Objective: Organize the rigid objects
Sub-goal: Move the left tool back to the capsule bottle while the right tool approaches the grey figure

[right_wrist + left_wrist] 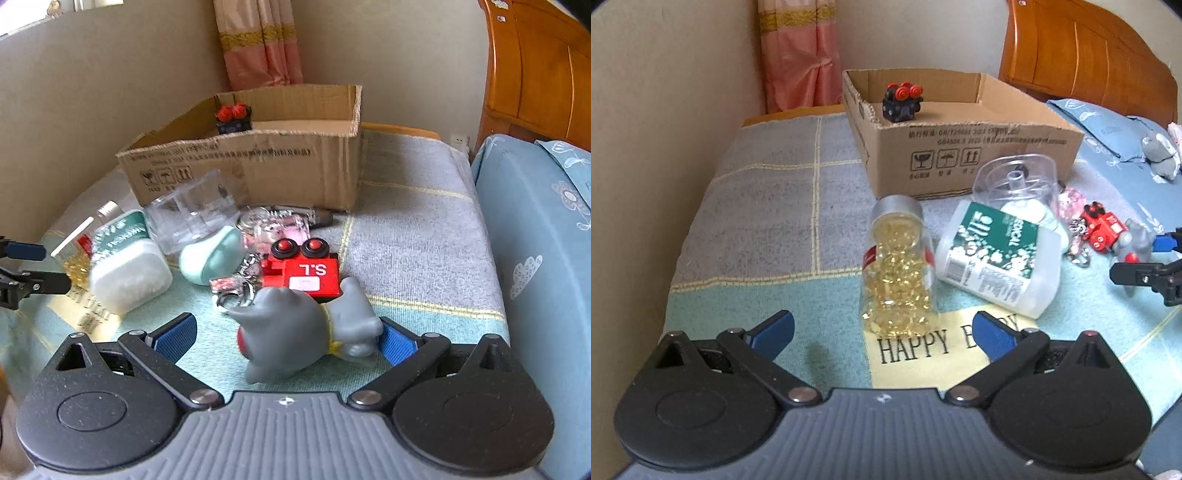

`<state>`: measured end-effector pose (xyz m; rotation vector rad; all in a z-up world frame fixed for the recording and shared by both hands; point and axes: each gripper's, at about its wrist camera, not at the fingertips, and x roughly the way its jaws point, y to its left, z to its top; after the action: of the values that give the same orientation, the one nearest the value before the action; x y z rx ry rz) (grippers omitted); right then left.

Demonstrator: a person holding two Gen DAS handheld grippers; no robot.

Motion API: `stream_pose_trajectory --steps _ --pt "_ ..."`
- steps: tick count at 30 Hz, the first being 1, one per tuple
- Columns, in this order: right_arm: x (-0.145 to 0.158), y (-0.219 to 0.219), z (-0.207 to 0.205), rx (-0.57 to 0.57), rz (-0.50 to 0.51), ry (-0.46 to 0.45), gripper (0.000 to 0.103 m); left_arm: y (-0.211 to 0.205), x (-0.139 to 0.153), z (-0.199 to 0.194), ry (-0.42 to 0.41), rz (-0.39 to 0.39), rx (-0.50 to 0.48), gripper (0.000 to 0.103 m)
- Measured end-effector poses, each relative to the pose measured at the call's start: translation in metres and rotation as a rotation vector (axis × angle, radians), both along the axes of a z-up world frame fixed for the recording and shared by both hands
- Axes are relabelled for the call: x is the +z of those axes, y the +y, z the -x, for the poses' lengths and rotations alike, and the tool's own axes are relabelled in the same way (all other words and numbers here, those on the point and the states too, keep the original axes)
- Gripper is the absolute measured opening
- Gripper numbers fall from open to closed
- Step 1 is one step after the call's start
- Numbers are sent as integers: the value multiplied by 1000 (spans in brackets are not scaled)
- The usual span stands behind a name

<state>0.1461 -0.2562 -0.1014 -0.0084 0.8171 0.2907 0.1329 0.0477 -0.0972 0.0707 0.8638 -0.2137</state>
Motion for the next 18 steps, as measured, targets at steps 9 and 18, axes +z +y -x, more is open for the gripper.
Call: stream_pose_trajectory --steps 9,18 --pt "-9 14 26 -7 31 -6 103 11 -13 -8 24 -35 35 102" --pt "-14 25 40 -40 119 -46 103 36 -14 -14 12 -42 98 102"
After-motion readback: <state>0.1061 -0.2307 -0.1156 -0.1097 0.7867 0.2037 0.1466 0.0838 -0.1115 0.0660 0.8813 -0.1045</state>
